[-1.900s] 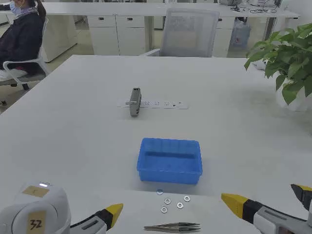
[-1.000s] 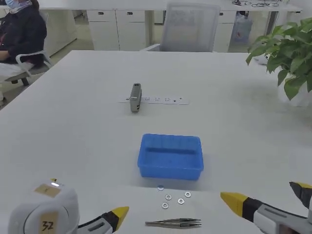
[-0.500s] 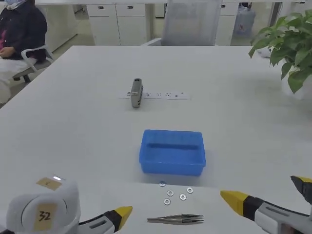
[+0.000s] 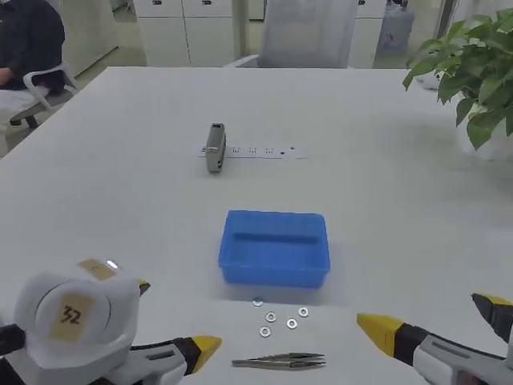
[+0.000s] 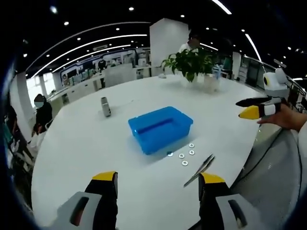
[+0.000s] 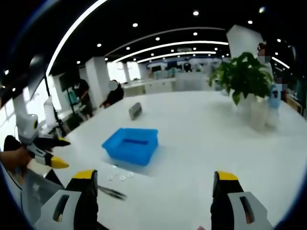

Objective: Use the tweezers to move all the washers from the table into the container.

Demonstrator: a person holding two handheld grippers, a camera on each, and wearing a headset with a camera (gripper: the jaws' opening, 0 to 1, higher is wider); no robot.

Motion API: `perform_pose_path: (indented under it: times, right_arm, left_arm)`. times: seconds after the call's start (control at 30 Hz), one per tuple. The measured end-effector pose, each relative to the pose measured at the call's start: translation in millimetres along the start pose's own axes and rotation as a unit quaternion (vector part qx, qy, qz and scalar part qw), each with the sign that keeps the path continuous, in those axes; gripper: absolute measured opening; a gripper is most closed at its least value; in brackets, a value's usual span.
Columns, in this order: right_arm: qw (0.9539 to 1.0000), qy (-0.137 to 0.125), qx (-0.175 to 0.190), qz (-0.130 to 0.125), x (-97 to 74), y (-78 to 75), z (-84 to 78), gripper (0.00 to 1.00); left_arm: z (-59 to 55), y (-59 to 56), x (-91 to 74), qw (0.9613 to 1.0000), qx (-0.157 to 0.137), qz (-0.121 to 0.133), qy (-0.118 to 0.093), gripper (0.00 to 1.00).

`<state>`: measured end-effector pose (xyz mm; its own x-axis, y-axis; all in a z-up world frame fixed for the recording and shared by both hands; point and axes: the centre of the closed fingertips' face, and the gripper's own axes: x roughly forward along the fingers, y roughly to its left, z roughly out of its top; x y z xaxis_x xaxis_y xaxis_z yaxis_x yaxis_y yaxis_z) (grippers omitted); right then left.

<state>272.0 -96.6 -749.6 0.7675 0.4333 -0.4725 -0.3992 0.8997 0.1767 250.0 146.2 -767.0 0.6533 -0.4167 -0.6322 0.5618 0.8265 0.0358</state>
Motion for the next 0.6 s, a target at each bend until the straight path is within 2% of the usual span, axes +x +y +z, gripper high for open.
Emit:
perform_pose_path:
  times: [0.03, 0.13, 0.23, 0.3, 0.4, 0.47, 0.53, 0.6]
  right_arm:
    - [1.0, 0.0, 0.004, -0.001, 0.4, -2.1, -0.4, 0.99]
    - [0.9999, 0.0, 0.011, -0.002, 0.7, -5.7, -1.2, 0.99]
    - [0.9999, 0.001, 0.015, -0.005, 0.9, -8.3, -1.8, 0.99]
    - [0.9999, 0.002, 0.015, -0.007, 1.2, -9.2, -2.5, 0.99]
    - [0.9998, 0.007, 0.015, -0.009, 1.8, -9.8, -4.2, 0.99]
    - [0.9998, 0.008, 0.013, -0.01, 2.1, -10.1, -4.8, 0.99]
    - [0.9998, 0.011, 0.012, -0.011, 2.5, -10.3, -5.8, 0.99]
    - [0.9998, 0.012, 0.01, -0.012, 2.5, -10.9, -5.9, 0.99]
  left_arm:
    - [-1.1, -5.7, 4.0, 0.9997, 0.009, -0.021, 0.01, 0.64]
    - [-3.0, -14.9, 15.6, 0.9976, 0.034, -0.054, 0.025, 0.57]
    - [-8.8, -22.1, 29.3, 0.994, 0.055, -0.083, 0.045, 0.52]
    - [-13.8, -27.7, 38.6, 0.9907, 0.063, -0.105, 0.059, 0.48]
    - [-22.9, -36.3, 52.4, 0.9828, 0.085, -0.14, 0.084, 0.4]
    - [-26.3, -40.4, 61.1, 0.9792, 0.091, -0.155, 0.093, 0.36]
    - [-32.3, -44.3, 65.6, 0.9744, 0.097, -0.17, 0.111, 0.3]
    - [-35.1, -46.7, 72.4, 0.9708, 0.113, -0.177, 0.116, 0.27]
